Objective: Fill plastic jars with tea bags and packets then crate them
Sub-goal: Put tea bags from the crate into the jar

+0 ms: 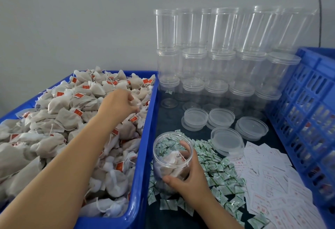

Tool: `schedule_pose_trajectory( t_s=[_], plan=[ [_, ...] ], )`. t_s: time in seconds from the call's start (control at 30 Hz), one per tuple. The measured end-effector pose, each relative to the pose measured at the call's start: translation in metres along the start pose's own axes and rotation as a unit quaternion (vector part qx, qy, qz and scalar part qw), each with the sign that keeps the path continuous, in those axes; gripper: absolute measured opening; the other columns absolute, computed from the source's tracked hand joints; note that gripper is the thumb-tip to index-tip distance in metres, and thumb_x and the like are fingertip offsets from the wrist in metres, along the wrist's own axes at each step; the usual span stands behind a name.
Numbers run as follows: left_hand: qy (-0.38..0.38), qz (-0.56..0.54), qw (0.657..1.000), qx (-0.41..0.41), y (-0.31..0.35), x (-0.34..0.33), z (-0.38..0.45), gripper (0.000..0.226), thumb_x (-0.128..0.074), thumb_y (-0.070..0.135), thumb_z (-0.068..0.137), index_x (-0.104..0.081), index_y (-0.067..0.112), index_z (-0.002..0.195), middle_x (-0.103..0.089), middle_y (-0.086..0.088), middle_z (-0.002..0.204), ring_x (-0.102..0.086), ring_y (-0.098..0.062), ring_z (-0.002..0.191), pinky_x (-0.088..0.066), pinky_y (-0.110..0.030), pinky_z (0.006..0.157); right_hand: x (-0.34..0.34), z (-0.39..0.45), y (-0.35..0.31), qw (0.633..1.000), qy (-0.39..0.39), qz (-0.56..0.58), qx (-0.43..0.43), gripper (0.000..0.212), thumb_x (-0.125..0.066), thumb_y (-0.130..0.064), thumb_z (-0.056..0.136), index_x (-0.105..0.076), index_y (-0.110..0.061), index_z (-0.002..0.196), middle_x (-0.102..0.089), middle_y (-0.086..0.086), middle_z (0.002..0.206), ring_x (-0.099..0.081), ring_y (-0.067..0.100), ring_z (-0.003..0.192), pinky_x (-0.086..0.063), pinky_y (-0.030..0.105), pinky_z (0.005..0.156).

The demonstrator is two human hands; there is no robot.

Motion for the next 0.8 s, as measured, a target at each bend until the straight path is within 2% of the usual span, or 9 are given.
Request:
schedule_pose_trajectory(
  t_s=[0.13,0.23,0.37,0.43,0.5,0.63,0.73,0.8],
  plan=[
    [0.022,-0.074,0.996,-0.04,0.011,0.02,-0.009,0.029,-0.076,0.03,0.078,-0.054,0.02,0.094,-0.055,0.006,0.083,-0.055,-0.014,0.078,-0.041,-0.025,0.065,0.0,0.0,0.0,1.0,0.001,-0.001,0.004,0.088,-0.089,-0.043,0.05,-0.042,-0.075,0.117,-0.049,-0.017,0.13,-0.056,-0.014,0.111,-0.049,0.007,0.079],
    [0.046,-0.176,0.981,-0.075,0.026,0.036,-0.021,0.027,-0.075,0.033,0.078,-0.054,0.027,0.092,-0.058,0.015,0.083,-0.055,-0.002,0.077,-0.039,-0.017,0.062,0.0,0.0,0.001,1.0,-0.002,-0.005,-0.001,0.089,-0.089,-0.044,0.05,-0.04,-0.074,0.118,-0.049,-0.02,0.13,-0.057,-0.012,0.111,-0.05,0.009,0.081],
    [-0.012,-0.28,0.954,-0.109,0.049,0.046,-0.037,0.021,-0.075,0.035,0.075,-0.061,0.033,0.09,-0.07,0.013,0.082,-0.064,0.0,0.077,-0.05,-0.014,0.064,0.001,0.001,0.002,1.0,0.001,-0.009,-0.004,0.09,-0.089,-0.045,0.05,-0.039,-0.075,0.118,-0.051,-0.025,0.126,-0.057,-0.011,0.113,-0.05,0.011,0.084],
    [-0.054,-0.307,0.939,-0.144,0.059,0.046,-0.044,0.016,-0.074,0.035,0.076,-0.064,0.033,0.089,-0.07,0.018,0.083,-0.065,0.001,0.077,-0.05,-0.009,0.064,0.0,0.001,0.003,1.0,0.005,-0.014,-0.004,0.089,-0.088,-0.045,0.049,-0.039,-0.075,0.118,-0.052,-0.026,0.124,-0.058,-0.01,0.112,-0.05,0.011,0.084],
    [-0.09,-0.321,0.927,-0.17,0.067,0.046,-0.05,0.013,-0.071,0.038,0.075,-0.065,0.034,0.087,-0.069,0.02,0.084,-0.065,0.001,0.078,-0.047,-0.007,0.064,0.0,0.002,0.004,1.0,0.005,-0.013,-0.007,0.09,-0.088,-0.046,0.049,-0.04,-0.074,0.12,-0.053,-0.027,0.124,-0.059,-0.009,0.111,-0.051,0.012,0.084],
    [-0.171,-0.324,0.909,-0.197,0.075,0.043,-0.057,0.026,-0.066,0.051,0.066,-0.067,0.03,0.082,-0.071,0.011,0.08,-0.066,-0.001,0.074,-0.049,-0.009,0.064,0.0,0.002,0.007,1.0,0.009,-0.019,-0.009,0.093,-0.089,-0.049,0.049,-0.039,-0.072,0.124,-0.054,-0.021,0.129,-0.06,-0.005,0.112,-0.054,0.017,0.086],
    [-0.238,-0.277,0.905,-0.216,0.077,0.039,-0.061,0.028,-0.066,0.054,0.065,-0.068,0.033,0.083,-0.071,0.014,0.082,-0.066,-0.001,0.075,-0.049,-0.009,0.067,0.0,0.004,0.009,1.0,0.012,-0.012,-0.009,0.093,-0.09,-0.047,0.05,-0.039,-0.073,0.123,-0.058,-0.02,0.127,-0.063,0.0,0.113,-0.054,0.019,0.086],
    [-0.257,-0.229,0.912,-0.225,0.078,0.035,-0.062,0.024,-0.068,0.054,0.068,-0.067,0.035,0.083,-0.068,0.018,0.082,-0.064,0.003,0.075,-0.047,-0.006,0.066,0.0,0.005,0.011,1.0,0.011,-0.01,-0.008,0.093,-0.091,-0.045,0.052,-0.04,-0.07,0.125,-0.062,-0.022,0.124,-0.064,0.004,0.114,-0.055,0.021,0.085]
  ],
)
Point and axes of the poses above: each hand's wrist, its own z-axis towards the middle knuckle, its own x-axis out of the back of the hand, y = z × x, the point moved 2 cm from there along z, towards the middle knuckle
